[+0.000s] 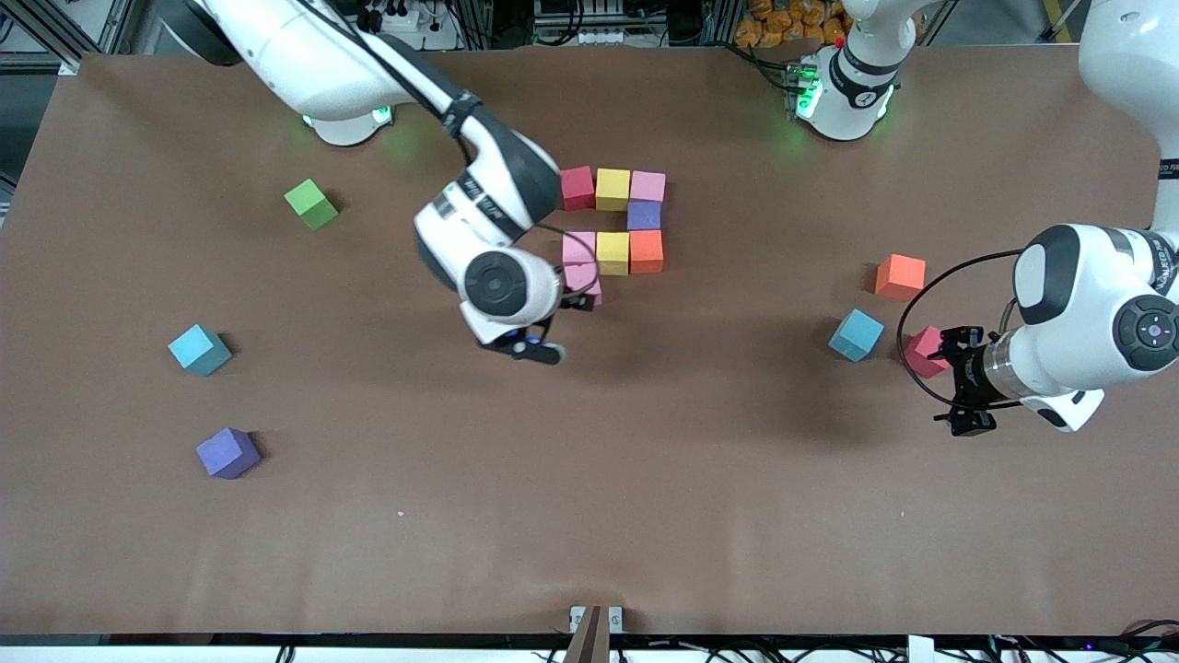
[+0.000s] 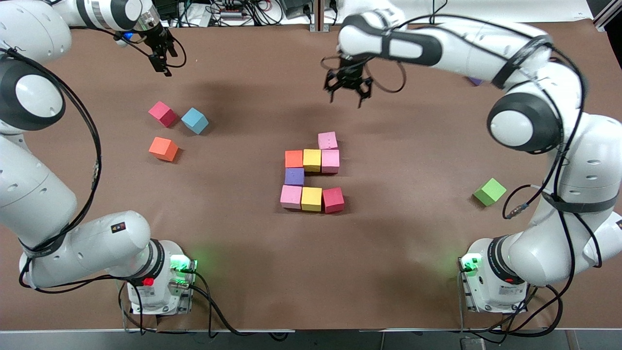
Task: Form number 2 with 11 blocks
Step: 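Reach the right gripper to the purple cube while the left gripper lowers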
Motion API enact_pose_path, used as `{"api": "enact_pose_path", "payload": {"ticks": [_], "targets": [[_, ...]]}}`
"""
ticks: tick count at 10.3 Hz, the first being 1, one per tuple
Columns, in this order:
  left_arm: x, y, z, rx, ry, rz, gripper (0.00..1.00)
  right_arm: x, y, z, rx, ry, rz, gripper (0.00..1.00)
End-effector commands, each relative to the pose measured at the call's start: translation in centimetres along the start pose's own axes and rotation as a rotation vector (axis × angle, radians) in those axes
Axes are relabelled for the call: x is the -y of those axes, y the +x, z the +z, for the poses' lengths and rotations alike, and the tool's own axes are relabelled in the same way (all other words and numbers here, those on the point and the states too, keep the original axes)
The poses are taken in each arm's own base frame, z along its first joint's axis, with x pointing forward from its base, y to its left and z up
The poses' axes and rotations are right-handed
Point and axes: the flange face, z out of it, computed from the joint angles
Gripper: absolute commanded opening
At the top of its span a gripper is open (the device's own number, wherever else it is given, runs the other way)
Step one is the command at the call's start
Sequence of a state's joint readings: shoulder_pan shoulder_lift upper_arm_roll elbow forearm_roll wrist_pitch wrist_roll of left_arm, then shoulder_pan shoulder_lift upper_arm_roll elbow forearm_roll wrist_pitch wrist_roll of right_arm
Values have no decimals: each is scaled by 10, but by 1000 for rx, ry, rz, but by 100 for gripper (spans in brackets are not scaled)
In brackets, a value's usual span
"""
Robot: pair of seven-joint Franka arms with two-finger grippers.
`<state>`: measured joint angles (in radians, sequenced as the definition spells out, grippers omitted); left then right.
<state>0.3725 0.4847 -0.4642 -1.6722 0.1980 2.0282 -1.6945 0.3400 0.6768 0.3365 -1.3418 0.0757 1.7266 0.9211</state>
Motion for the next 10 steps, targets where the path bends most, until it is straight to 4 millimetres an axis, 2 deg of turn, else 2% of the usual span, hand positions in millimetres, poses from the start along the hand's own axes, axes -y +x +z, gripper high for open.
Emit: {"api": "enact_pose_path", "payload": {"ticks": [1, 3, 5, 7, 10], "targets": [[4, -11, -1, 2, 16, 23, 100, -63, 39, -38, 30, 4, 109, 100], [10, -15, 3, -5, 56, 40, 100, -128, 88, -47, 50, -33, 191, 100], [10, -22, 3, -7, 58, 49, 100, -187, 132, -49, 23, -79, 118, 100], [10, -32, 0, -5, 55, 59, 100, -228, 160, -48, -24, -179, -72, 100], [16, -57, 35, -2, 65, 125, 100, -270, 190, -56, -75, -255, -338, 100]]}}
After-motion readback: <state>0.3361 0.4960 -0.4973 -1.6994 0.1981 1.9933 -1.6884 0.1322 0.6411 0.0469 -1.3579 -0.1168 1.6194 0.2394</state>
